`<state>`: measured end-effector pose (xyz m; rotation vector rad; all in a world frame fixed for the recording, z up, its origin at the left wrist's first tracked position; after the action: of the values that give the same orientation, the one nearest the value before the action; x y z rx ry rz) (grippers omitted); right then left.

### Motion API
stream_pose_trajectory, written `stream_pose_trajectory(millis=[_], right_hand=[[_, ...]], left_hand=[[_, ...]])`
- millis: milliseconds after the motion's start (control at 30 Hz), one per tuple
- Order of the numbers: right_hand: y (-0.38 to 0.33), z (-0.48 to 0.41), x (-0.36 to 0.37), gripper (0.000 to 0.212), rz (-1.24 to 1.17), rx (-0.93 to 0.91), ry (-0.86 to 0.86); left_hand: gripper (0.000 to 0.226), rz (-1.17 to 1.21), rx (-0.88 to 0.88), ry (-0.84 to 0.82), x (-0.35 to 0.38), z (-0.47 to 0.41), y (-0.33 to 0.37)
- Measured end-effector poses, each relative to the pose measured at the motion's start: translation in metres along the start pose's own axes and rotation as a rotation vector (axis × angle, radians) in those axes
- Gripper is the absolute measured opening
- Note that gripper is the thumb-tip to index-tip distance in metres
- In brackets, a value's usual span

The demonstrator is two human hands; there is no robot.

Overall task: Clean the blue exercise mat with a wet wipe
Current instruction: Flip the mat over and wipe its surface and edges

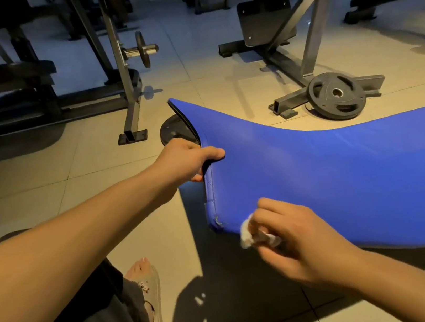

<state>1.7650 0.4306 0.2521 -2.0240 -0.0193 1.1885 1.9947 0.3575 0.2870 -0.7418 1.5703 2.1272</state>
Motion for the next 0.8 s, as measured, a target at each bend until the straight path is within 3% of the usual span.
stream_pose_trajectory(millis=[200, 267, 333, 400, 600, 700, 800], right_hand=[[-0.008, -0.007, -0.001, 0.008, -0.114, -0.068, 0.08], [-0.02, -0.025, 0.003, 0.01, -0.105, -0.112, 0.072], [-0.02, -0.038, 0.003, 0.01, -0.141, -0.053, 0.1], [-0.012, -0.04, 0.0, 0.006, -0.192, 0.022, 0.125], [-0.015, -0.019, -0.002, 0.006, -0.238, 0.041, -0.269], [-0.012, -0.022, -0.003, 0.004, -0.246, 0.054, -0.261], [-0.003, -0.035, -0.005, 0.004, -0.32, 0.128, -0.142]], left_hand=[[0.033, 0.015, -0.03, -0.082, 0.002, 0.01, 0.008], [0.042, 0.034, -0.051, -0.12, 0.013, 0.016, 0.006], [0.052, 0.025, -0.077, -0.142, 0.027, 0.023, 0.001], [0.045, 0.012, -0.12, -0.134, 0.035, 0.029, -0.004], [0.018, 0.106, -0.282, -0.164, 0.026, 0.028, -0.006], [0.019, 0.078, -0.276, -0.208, 0.025, 0.024, -0.001], [0.012, 0.029, -0.251, -0.257, 0.024, 0.021, 0.008]])
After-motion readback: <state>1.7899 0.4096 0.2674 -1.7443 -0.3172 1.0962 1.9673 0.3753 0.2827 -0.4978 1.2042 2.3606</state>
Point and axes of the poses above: each hand's wrist, its own z-axis away from the middle knuckle, its own x-axis out of the palm, y = z × x, the point moved 1 cm from there along -z, towards the middle knuckle, and after that the axes turned 12 degrees about -z, right-handed, at the moved point
